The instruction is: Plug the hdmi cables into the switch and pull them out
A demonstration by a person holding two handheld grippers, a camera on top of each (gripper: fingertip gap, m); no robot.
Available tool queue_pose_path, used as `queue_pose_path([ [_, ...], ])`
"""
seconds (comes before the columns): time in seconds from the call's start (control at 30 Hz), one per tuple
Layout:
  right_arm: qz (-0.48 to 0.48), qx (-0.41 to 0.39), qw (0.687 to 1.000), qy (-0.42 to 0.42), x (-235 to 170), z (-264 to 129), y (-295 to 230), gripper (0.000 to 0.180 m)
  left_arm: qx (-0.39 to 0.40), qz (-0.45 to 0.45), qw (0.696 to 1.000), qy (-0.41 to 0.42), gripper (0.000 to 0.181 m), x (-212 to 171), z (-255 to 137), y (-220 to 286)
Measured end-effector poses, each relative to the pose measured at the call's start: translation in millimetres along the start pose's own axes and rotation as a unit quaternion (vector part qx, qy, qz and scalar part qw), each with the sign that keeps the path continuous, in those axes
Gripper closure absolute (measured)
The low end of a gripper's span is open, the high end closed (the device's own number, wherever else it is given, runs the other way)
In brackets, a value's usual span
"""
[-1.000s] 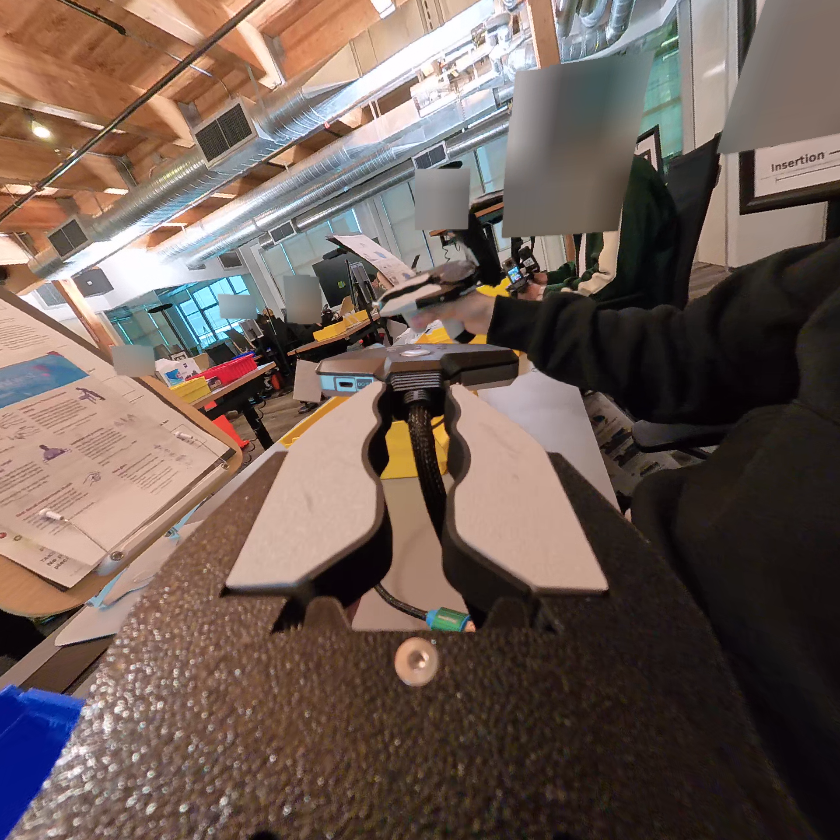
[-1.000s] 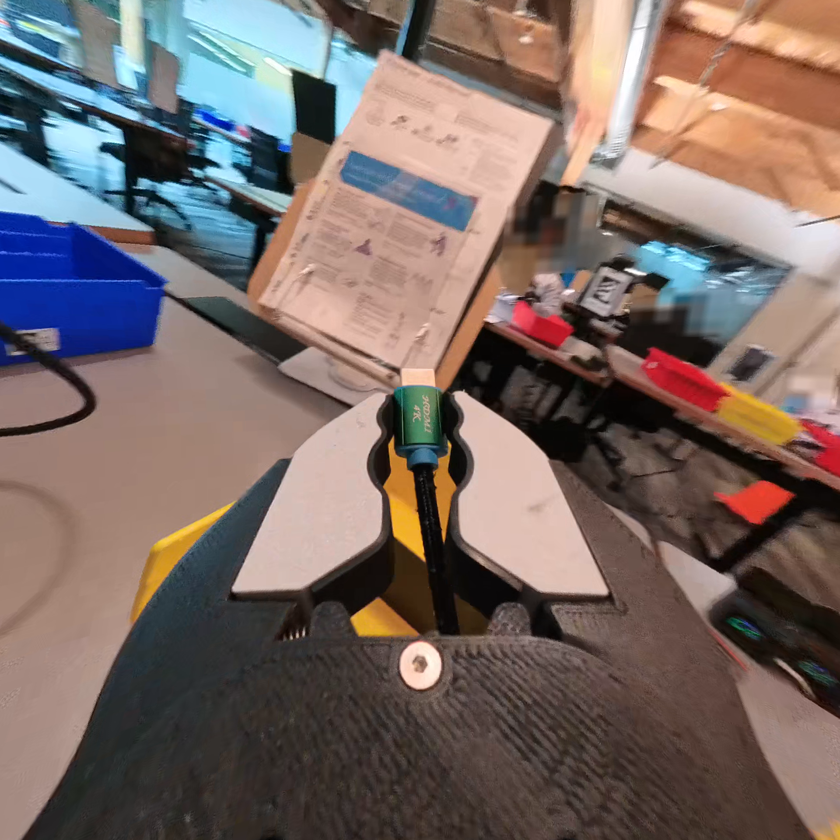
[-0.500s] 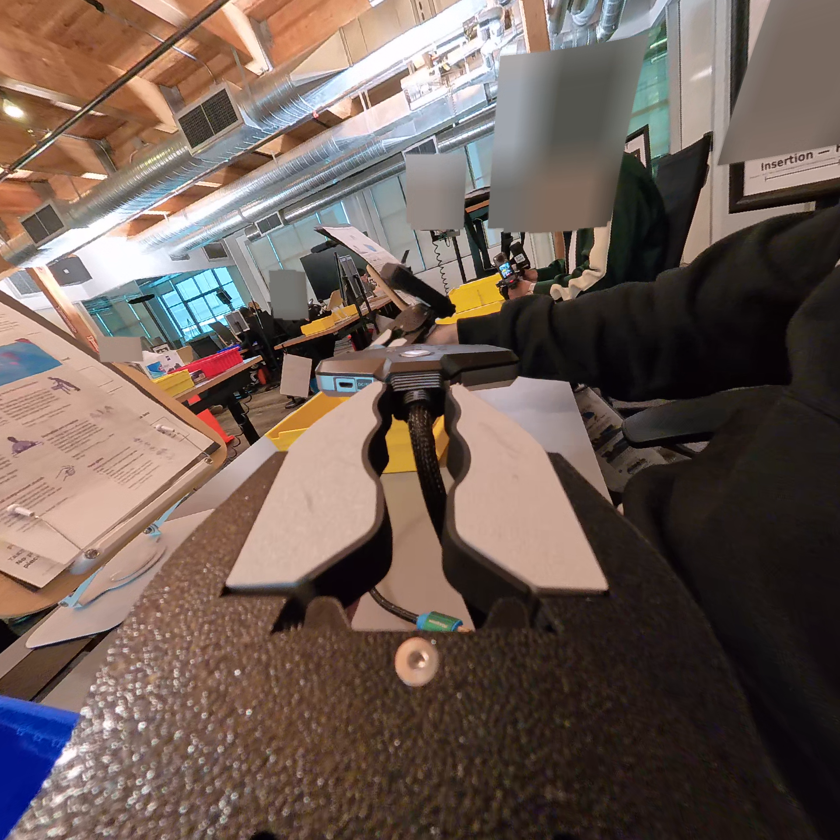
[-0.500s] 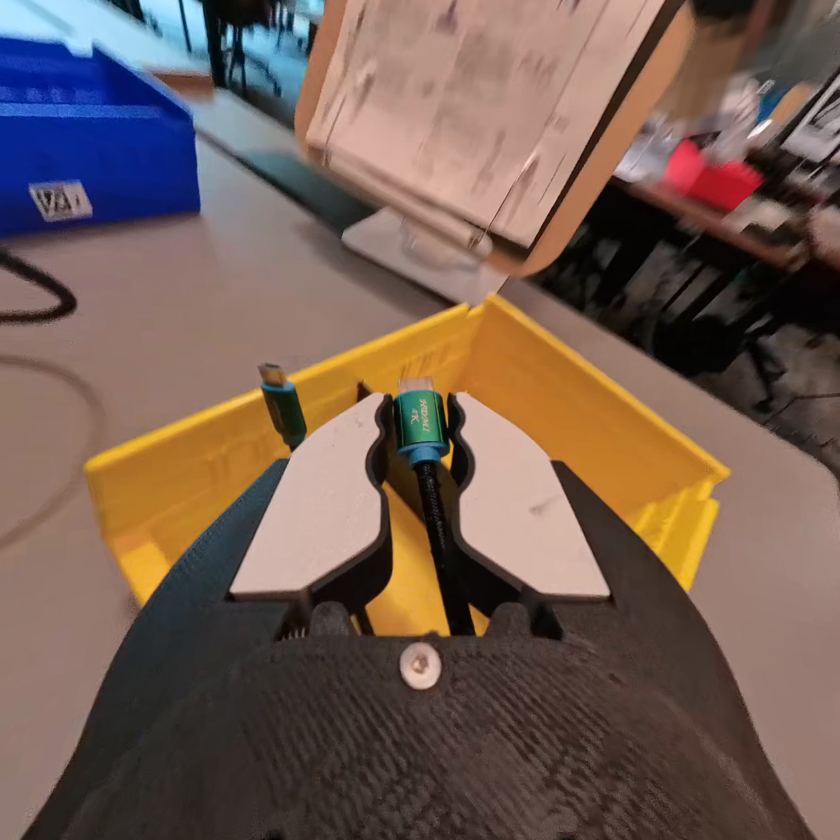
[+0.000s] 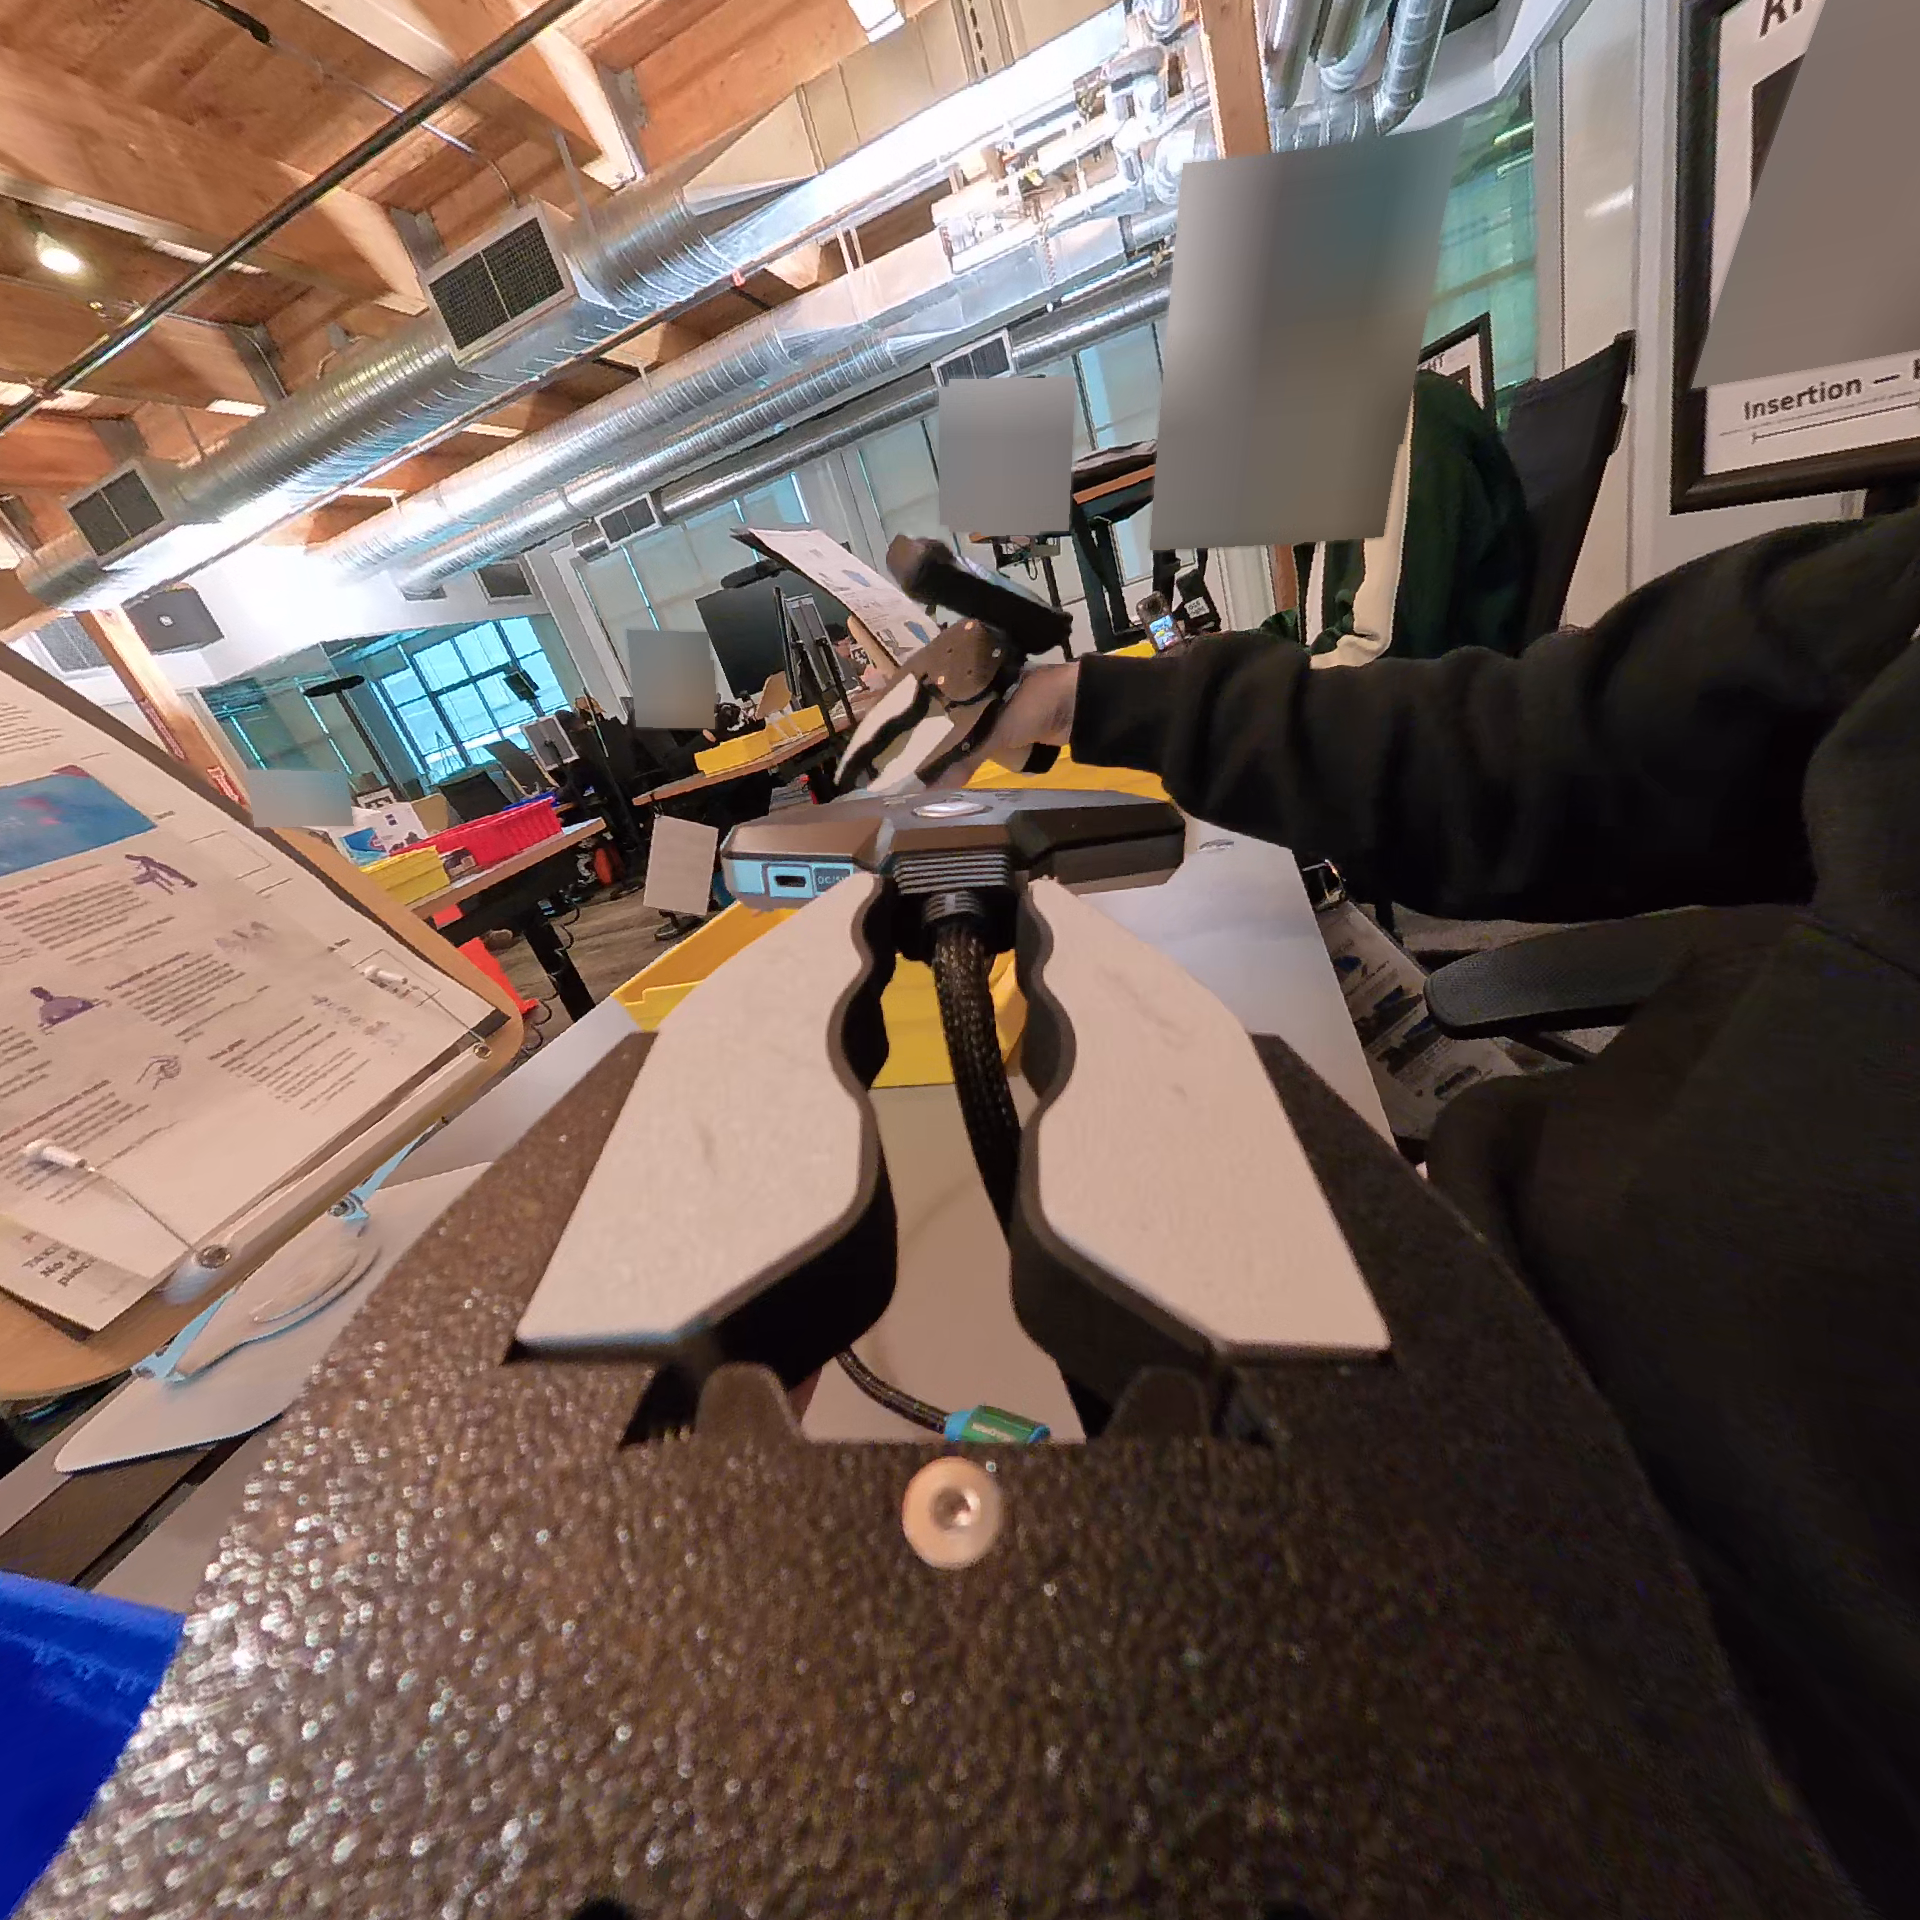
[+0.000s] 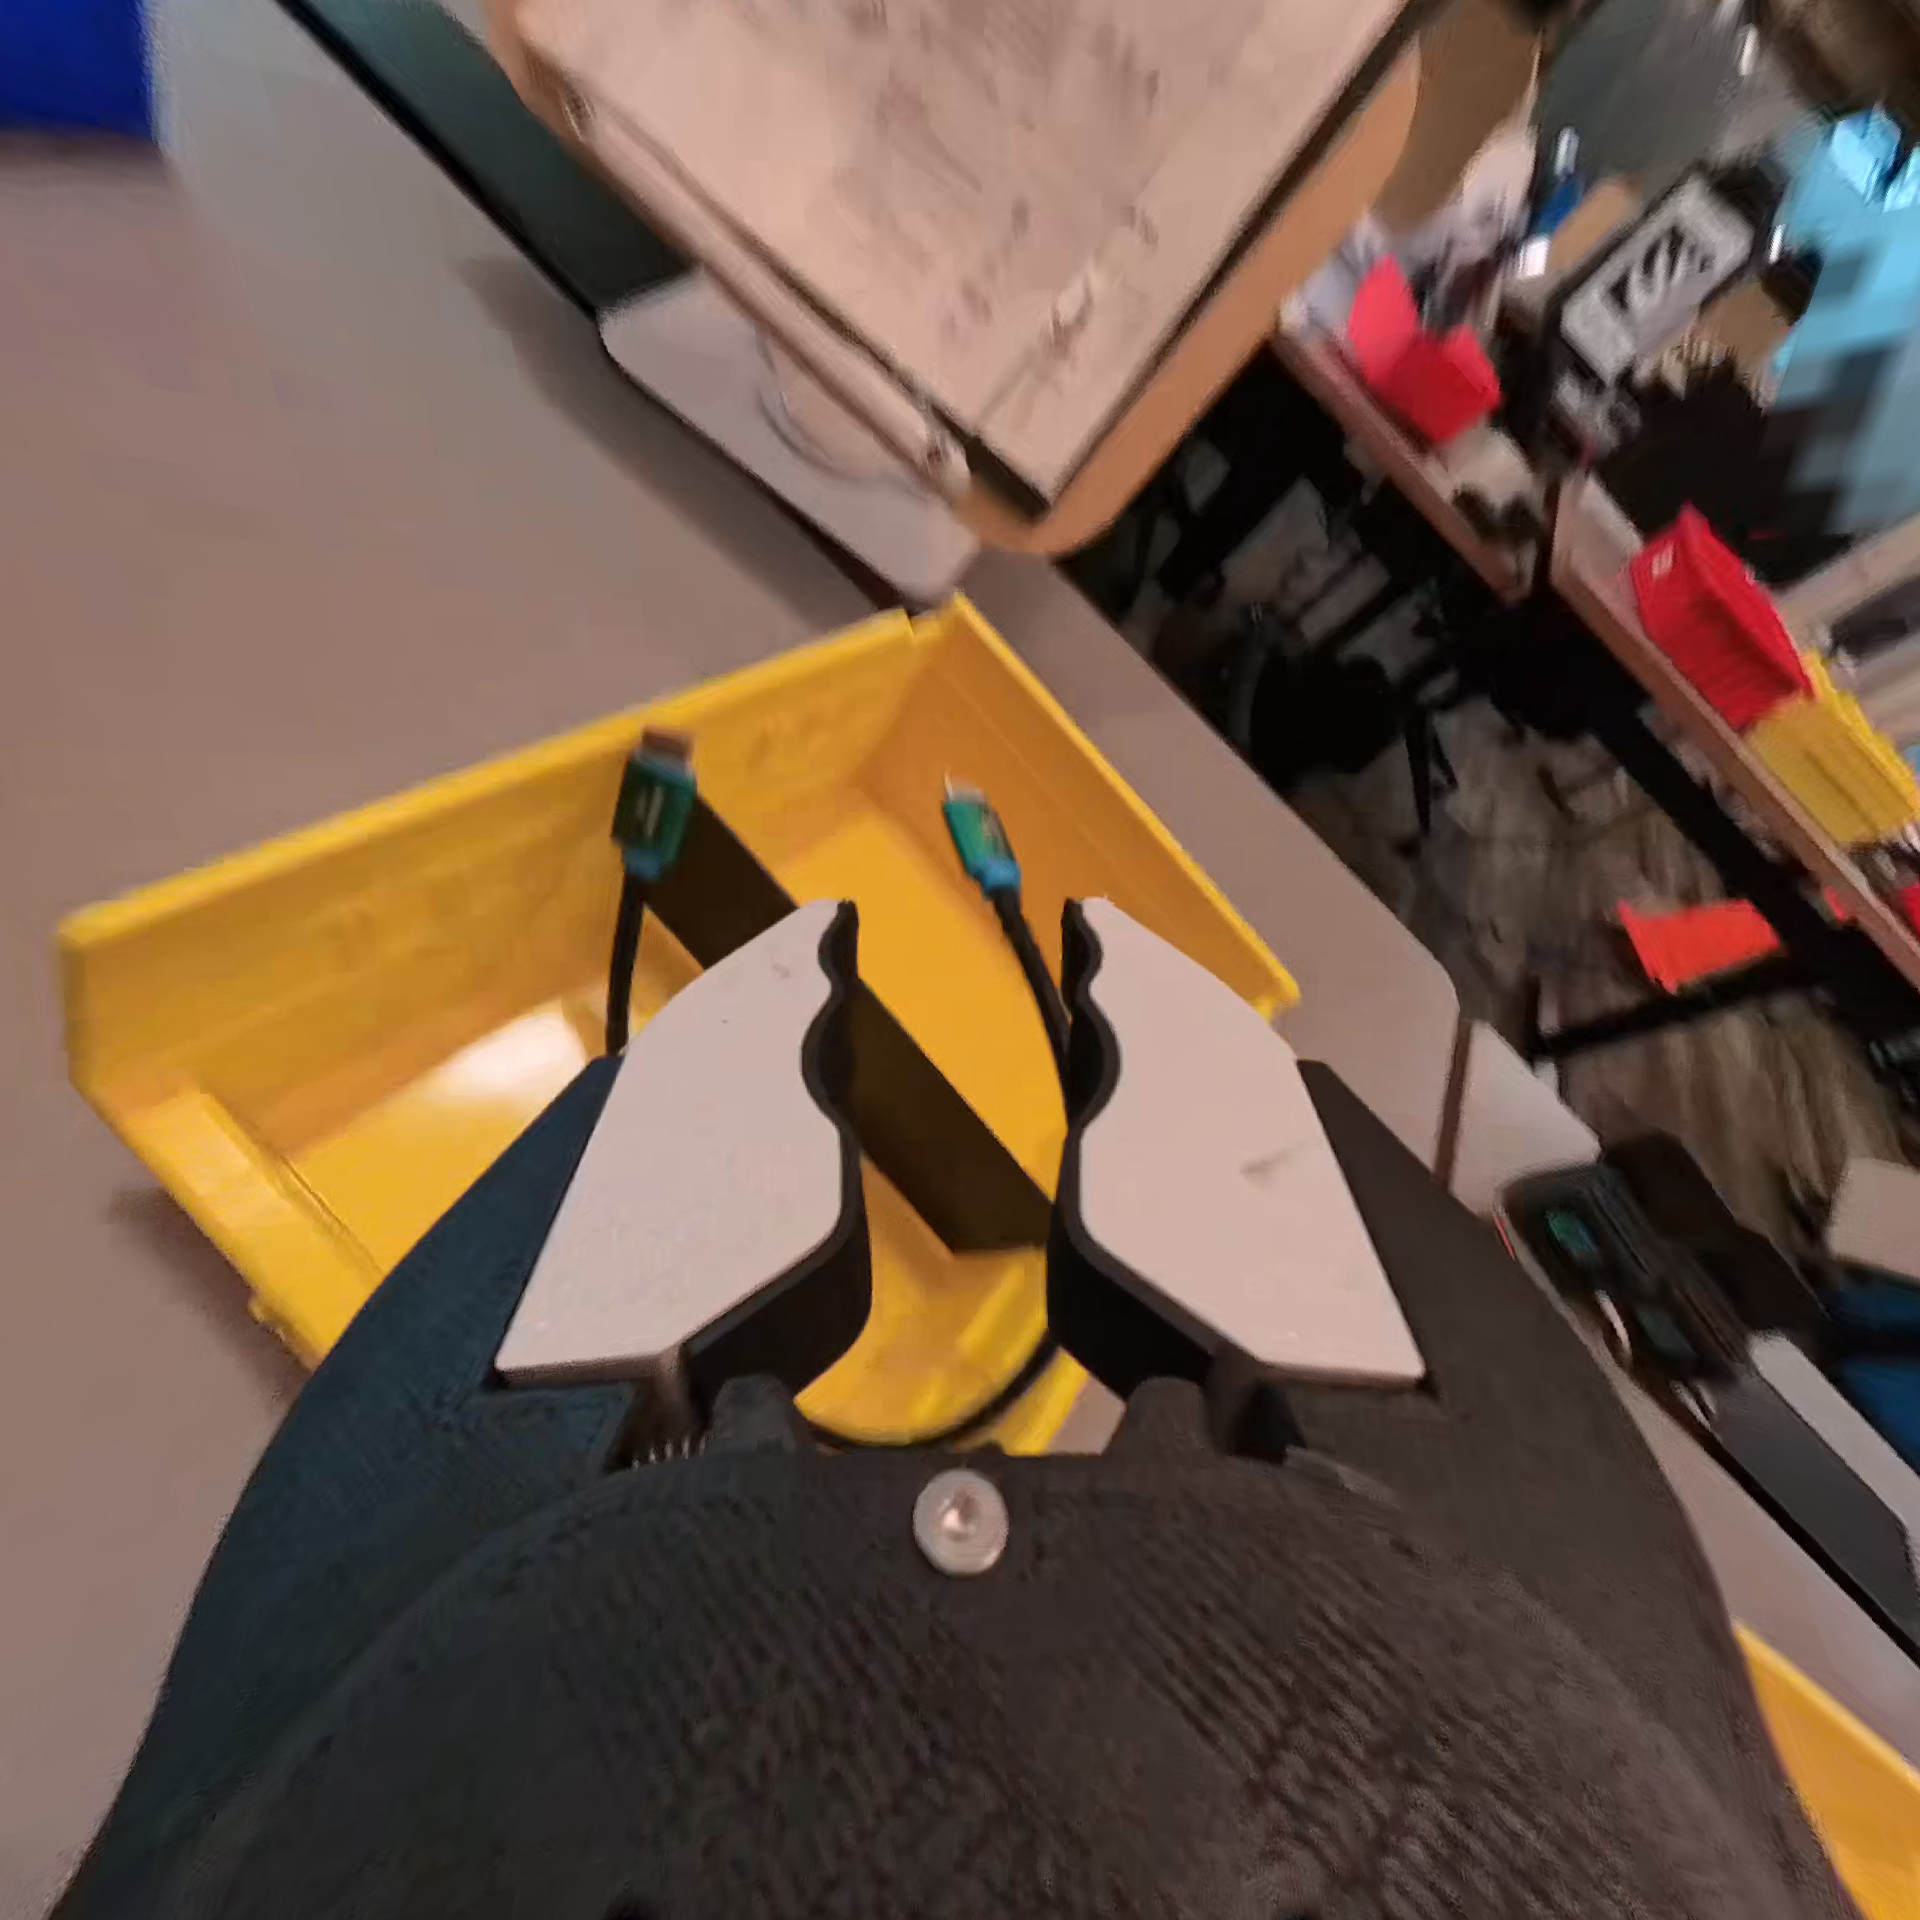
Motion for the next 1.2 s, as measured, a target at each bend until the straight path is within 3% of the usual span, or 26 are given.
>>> queue_pose_path([
  [0.1,0.007,-0.019,0.996,-0.085,-22.3,6.9,6.2,0.141,-0.001,0.000,1.000,0.002,0.159,0.1,0.0,0.1],
  [0.3,0.075,-0.027,0.989,-0.128,-60.0,28.2,10.4,0.139,-0.005,-0.002,1.000,-0.002,0.159,-0.8,1.7,0.5],
  [0.47,-0.049,-0.051,0.973,-0.222,-78.4,38.0,5.2,0.139,-0.010,-0.006,1.000,-0.002,0.159,-2.4,3.4,0.7],
  [0.57,-0.068,-0.061,0.968,-0.234,-81.7,41.6,5.7,0.151,-0.011,-0.006,1.000,-0.004,0.159,-2.5,3.9,1.2],
  [0.67,-0.082,-0.093,0.968,-0.219,-78.1,41.2,9.4,0.180,-0.011,-0.006,1.000,-0.003,0.159,-2.2,3.2,1.3],
  [0.73,-0.094,-0.113,0.967,-0.209,-79.0,40.5,11.4,0.180,-0.010,-0.007,1.000,-0.001,0.159,-2.3,2.6,1.0],
  [0.77,-0.093,-0.125,0.968,-0.199,-79.4,40.1,12.0,0.175,-0.011,-0.007,1.000,0.000,0.159,-2.3,2.3,0.9],
  [0.83,-0.070,-0.156,0.969,-0.179,-79.1,37.9,13.8,0.134,-0.012,-0.009,1.000,0.002,0.159,-2.5,2.1,0.7],
  [0.87,-0.052,-0.135,0.970,-0.197,-81.6,38.1,12.5,0.125,-0.012,-0.010,1.000,0.003,0.159,-2.7,2.3,0.7],
  [0.93,-0.003,-0.092,0.968,-0.234,-87.2,41.1,9.6,0.132,-0.014,-0.012,1.000,0.003,0.159,-3.4,3.2,0.9],
  [1.03,-0.009,-0.095,0.964,-0.248,-88.7,43.8,9.7,0.133,-0.017,-0.010,1.000,-0.002,0.159,-3.4,4.6,2.0],
  [1.2,-0.045,-0.164,0.949,-0.267,-84.8,46.6,14.7,0.173,-0.018,-0.012,1.000,-0.001,0.159,-3.9,4.4,1.8],
])
Point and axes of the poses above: each gripper's, where its closed fingertips meet, z out along the fingers, x out of its top, y = z × x across the jaws, the point moved 9 cm from there along -z, back along the fingers, and after that the axes turned 6 degrees about z, right-handed, at the moved point
